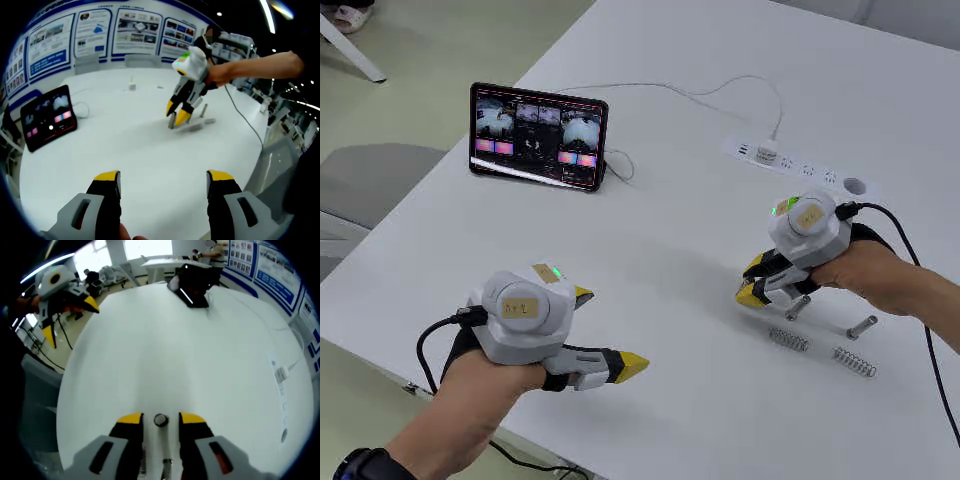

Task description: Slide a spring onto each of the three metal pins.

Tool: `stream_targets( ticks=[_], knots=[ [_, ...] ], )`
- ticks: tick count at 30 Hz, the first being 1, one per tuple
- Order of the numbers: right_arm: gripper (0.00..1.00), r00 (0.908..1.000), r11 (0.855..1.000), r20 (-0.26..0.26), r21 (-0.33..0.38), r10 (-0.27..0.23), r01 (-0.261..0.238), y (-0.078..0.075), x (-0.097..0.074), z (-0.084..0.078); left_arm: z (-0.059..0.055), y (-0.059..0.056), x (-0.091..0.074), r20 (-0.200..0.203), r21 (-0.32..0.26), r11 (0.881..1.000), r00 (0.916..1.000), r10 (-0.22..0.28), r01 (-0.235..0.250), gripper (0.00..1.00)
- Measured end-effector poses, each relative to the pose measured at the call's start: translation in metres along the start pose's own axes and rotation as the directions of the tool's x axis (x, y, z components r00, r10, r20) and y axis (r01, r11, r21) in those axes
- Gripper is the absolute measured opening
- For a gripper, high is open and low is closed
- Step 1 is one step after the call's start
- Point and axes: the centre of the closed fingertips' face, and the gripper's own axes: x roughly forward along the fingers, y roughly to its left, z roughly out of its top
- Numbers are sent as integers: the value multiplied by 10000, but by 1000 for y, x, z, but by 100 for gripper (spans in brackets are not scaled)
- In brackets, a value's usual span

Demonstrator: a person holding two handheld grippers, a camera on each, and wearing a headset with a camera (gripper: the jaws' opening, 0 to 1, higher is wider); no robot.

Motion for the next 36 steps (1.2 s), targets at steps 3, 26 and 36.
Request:
stream_targets(
  ticks=[3,26,36],
  knots=[
    [32,9999,9998,89,183,-98,97,-1,-5,-1,1,-1,0,14,19,10000,10000,-17,17,71],
    [40,9695,9698,2187,2368,-1110,576,3,-51,13,10,-8,-3,236,127,9998,9996,-158,155,71],
    [43,9381,9400,2887,3289,-1912,903,7,-74,6,17,-17,2,265,308,9990,9991,-342,334,72]
  ],
)
